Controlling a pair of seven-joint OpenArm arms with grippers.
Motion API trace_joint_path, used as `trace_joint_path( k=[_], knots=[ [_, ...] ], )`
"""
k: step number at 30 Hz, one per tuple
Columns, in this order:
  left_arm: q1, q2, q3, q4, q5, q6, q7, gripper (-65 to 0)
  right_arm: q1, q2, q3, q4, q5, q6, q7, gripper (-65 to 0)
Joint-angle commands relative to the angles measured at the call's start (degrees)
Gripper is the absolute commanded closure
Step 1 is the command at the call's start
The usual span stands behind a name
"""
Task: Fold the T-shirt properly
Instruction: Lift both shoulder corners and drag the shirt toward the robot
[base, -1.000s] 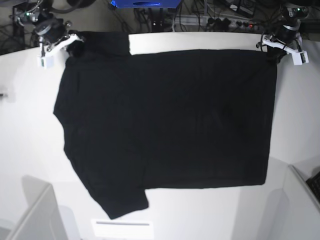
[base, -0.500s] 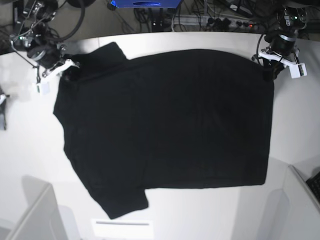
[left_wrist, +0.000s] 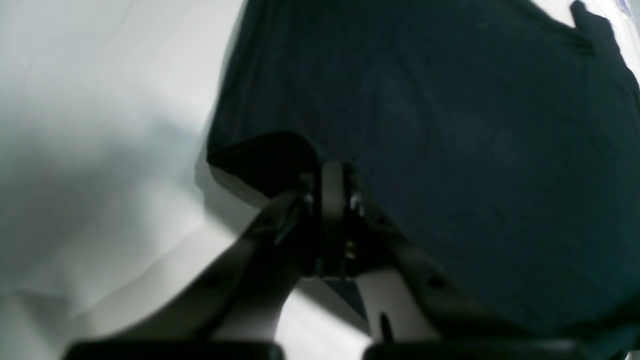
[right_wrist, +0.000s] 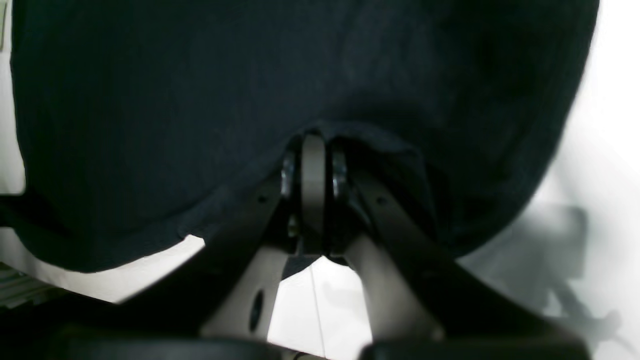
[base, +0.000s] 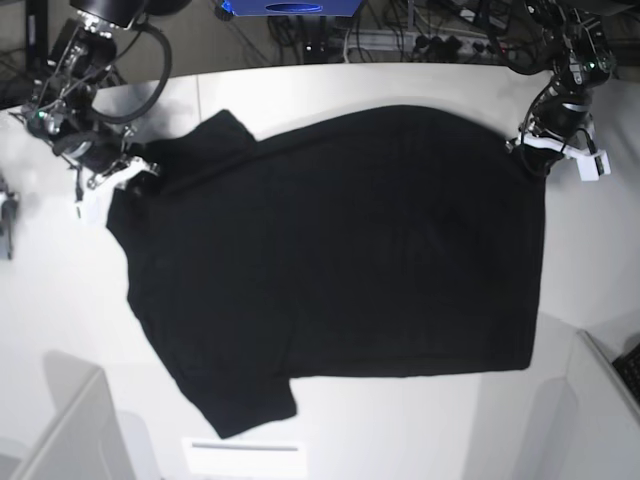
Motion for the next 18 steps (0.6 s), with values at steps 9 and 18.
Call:
trace_joint_path(
  k=[9, 18],
  knots=[
    [-1.3, -0.7, -0.5, -0.1, -0.7, 0.1, -0.9, 0.0, 5.0, 2.1, 0.1, -1.3, 1.2, 0.1, 1.0, 0.0],
    [-3.8, -0.7, -0.5, -0.9, -0.7, 2.9, -0.9, 0.0, 9.4, 2.1, 0.1, -6.6, 1.2, -2.2, 1.0, 0.0]
  ],
)
